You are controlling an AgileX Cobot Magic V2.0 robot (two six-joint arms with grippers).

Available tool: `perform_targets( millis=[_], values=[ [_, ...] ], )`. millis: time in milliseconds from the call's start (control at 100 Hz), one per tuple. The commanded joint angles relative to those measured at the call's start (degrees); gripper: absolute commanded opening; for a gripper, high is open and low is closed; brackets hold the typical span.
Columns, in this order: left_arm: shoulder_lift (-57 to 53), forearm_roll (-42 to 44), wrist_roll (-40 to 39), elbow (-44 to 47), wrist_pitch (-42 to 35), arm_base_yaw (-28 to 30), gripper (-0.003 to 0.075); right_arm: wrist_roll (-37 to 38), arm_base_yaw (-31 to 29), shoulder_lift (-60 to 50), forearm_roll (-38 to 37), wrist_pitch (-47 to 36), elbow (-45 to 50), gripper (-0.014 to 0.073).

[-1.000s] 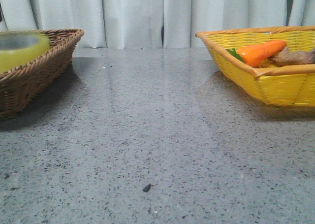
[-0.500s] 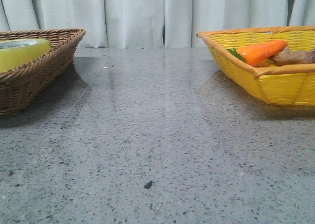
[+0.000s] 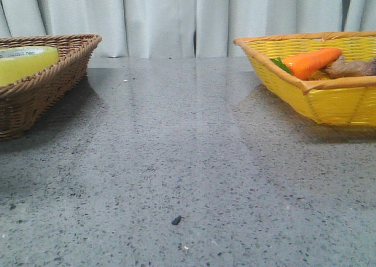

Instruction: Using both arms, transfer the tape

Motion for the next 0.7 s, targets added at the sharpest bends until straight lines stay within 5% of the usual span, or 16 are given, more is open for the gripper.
perform_targets(
  millis=[0,690],
  values=[
    [-0.98,0.09,0.00,-1.49,-2.97,0.30,-0.0021,-0.12,0.01,1.00,-2.68,-4.24,-1.00,-0.0056],
    [-6.31,4.48,0.00,0.68,-3.84,-3.47,-0.0021,-0.12,0.01,1.00,-2.68,-3.99,-1.00,-0.0056]
  ],
)
